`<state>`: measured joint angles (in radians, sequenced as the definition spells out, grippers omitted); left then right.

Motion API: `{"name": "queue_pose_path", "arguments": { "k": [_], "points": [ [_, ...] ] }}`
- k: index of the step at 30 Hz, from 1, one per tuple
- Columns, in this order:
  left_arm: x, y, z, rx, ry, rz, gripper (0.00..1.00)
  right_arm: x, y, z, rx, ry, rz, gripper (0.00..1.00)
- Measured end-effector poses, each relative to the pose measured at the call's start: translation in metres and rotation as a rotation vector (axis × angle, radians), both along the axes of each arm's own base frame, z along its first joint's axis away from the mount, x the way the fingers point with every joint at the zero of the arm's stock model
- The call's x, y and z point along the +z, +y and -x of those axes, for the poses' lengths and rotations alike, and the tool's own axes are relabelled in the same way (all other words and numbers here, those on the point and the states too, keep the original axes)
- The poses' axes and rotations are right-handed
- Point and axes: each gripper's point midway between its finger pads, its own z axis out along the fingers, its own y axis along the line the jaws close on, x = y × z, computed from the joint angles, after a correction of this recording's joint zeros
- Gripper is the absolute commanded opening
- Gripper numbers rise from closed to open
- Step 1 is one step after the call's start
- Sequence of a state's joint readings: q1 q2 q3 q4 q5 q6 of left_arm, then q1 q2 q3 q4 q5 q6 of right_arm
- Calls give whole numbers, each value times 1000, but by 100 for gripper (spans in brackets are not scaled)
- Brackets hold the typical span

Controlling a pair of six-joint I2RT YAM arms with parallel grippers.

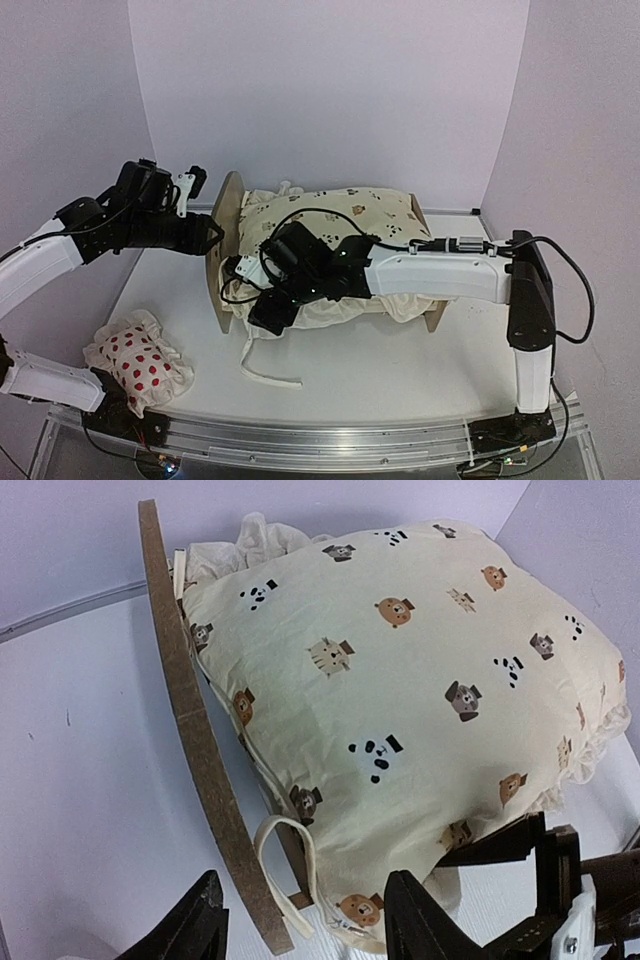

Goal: Set up the pet bed

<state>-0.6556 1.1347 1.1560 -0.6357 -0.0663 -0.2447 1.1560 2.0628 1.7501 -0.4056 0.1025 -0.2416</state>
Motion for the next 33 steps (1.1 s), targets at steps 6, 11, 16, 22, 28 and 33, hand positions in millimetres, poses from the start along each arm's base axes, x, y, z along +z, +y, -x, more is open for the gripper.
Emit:
{"name": "queue_pose_path", "arguments": {
  "k": [6, 11, 16, 22, 28, 33],
  "points": [
    [2, 2, 0, 10, -10, 5, 54, 5, -5, -15, 7, -127, 51, 89],
    [3, 8, 6, 19, -18, 18, 54, 17, -2, -20, 26, -195, 55, 90],
    [6, 13, 12, 21, -33, 29, 54, 22, 0, -23, 32, -223, 53, 90],
    [3, 16, 16, 22, -32, 28, 53, 28, 5, -22, 36, -218, 17, 92],
    [-8, 18, 19, 22, -16, 15, 54, 37, 6, -26, 28, -248, 0, 94],
    [-11, 19, 20, 22, -13, 12, 53, 29, 7, -34, 13, -275, 29, 79]
  ]
}}
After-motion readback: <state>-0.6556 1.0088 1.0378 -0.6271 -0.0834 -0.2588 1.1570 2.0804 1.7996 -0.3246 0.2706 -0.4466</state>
